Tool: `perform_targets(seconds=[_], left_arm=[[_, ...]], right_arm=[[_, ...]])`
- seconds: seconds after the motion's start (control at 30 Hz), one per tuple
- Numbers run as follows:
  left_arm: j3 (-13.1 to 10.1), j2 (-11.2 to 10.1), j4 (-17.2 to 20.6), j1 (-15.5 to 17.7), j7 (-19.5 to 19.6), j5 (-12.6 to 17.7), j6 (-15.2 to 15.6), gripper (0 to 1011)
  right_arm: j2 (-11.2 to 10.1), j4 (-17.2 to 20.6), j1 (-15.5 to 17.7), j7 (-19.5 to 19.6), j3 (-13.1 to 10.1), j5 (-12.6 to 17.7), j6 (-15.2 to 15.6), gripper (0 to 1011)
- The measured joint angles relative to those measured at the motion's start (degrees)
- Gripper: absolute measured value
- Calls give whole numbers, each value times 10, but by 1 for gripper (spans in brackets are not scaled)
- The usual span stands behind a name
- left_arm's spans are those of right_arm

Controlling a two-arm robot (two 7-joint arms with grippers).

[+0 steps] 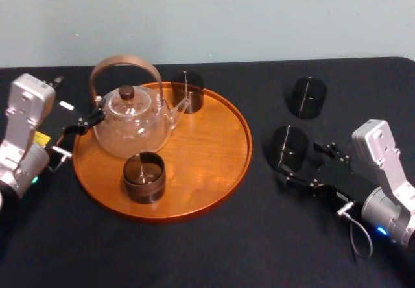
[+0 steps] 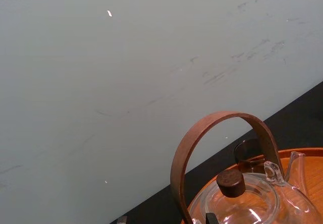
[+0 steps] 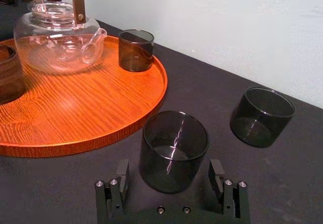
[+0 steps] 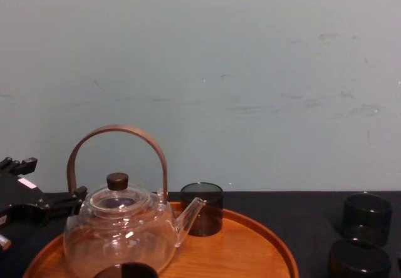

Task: Pick up the glass from the table and place it on the tray.

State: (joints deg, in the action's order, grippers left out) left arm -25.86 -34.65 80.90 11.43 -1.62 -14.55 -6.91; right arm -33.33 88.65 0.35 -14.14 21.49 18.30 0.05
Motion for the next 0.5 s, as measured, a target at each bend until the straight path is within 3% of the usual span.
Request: perform_targets(seconds=[0.5], left_arm=[[0, 0, 0, 0, 0, 0, 0, 1009]], right_arm=[[31, -40, -19, -27, -10, -9, -3, 1002]])
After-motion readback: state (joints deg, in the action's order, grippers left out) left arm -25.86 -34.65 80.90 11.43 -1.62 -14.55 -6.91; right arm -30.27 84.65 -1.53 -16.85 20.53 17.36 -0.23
